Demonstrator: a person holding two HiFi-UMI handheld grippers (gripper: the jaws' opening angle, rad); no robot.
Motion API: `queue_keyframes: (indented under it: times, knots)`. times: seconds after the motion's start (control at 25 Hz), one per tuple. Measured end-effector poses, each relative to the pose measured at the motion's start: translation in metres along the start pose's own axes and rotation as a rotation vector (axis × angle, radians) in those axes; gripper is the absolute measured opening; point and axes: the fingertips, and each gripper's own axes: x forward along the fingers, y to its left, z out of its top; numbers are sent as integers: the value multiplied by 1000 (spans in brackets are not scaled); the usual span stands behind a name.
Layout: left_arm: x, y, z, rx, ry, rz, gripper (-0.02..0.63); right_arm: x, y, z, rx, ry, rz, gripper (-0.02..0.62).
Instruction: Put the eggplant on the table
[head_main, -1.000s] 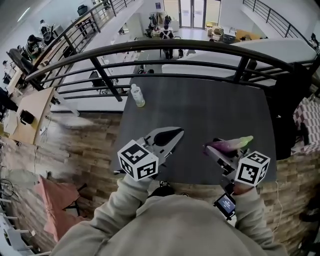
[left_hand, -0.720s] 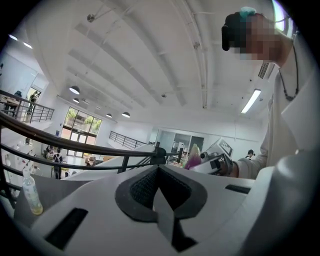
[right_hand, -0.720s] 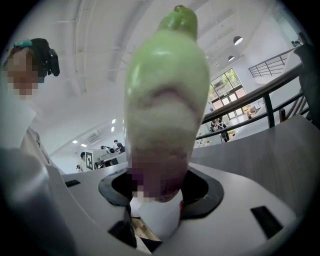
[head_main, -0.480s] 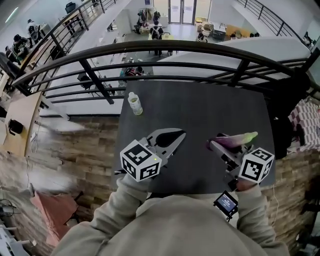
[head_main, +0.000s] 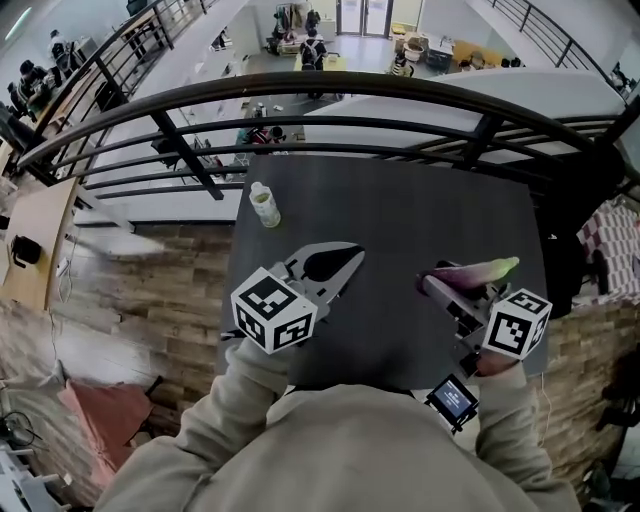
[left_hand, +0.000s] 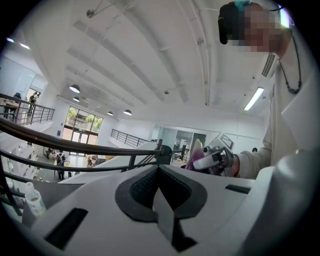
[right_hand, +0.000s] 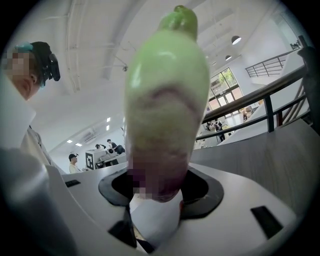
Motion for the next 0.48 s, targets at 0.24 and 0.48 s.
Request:
queue_keyframes:
  times: [0.24,0.48]
  knots:
    - [15,-4,13,21,-2,-8,2,-1,-7,22,-36,9,29,236]
    - [19,-10,14,29,1,-1,2,-4,-13,25,-24,-5,55,236]
